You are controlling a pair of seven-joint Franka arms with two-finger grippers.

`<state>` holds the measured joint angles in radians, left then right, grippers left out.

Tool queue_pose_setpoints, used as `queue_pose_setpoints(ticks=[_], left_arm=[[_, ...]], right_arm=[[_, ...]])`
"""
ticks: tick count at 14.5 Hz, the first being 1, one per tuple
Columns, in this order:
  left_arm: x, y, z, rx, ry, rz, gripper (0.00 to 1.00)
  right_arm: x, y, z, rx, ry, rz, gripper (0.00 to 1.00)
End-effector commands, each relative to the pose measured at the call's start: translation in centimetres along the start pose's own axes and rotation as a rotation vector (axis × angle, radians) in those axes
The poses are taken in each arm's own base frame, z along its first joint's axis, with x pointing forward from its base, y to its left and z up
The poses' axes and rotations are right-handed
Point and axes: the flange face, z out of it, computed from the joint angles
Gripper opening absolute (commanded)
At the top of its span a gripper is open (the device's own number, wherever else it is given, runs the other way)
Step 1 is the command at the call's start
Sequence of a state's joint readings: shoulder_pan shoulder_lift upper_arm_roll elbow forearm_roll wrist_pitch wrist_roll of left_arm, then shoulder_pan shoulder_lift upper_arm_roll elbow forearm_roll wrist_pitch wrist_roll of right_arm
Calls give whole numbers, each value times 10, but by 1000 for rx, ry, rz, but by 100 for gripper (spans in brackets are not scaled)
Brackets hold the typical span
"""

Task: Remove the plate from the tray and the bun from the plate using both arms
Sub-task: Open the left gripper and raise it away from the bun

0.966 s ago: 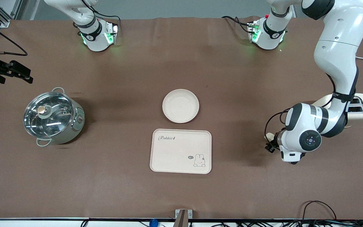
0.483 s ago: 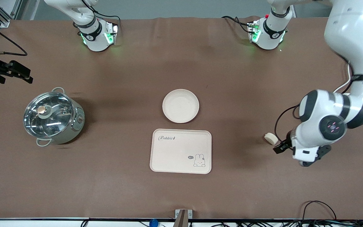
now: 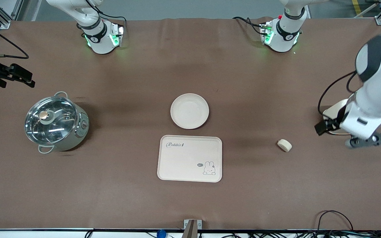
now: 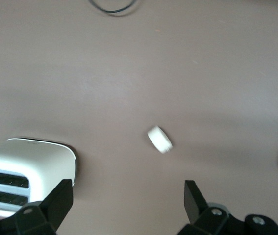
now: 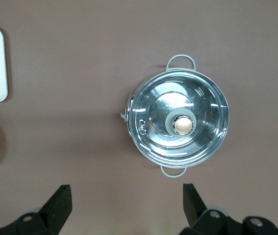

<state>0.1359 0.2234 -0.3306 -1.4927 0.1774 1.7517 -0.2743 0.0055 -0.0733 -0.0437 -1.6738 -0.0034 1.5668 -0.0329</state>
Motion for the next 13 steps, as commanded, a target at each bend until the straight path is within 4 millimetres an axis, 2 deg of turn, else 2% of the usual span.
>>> queue_pose_setpoints(ticks=[1, 3, 4, 8, 10, 13], left_arm=[[-38, -5, -54, -37, -3, 85, 100], [-59, -7, -81, -49, -3, 105, 100], [-69, -8, -88, -46, -11, 125, 100], [-99, -24, -101, -77, -10, 183, 100], [-106, -29, -104, -69, -43, 187, 100], [-103, -24, -111, -65, -54, 190, 100]], right_arm=[[-6, 0, 0, 18, -2, 4, 100], [-6, 0, 0, 18, -3, 4, 100], [-6, 0, 0, 18, 1, 4, 100], [-6, 0, 0, 18, -3, 4, 100], [-6, 0, 0, 18, -1, 4, 100], [-5, 1, 1, 18, 2, 5, 100]])
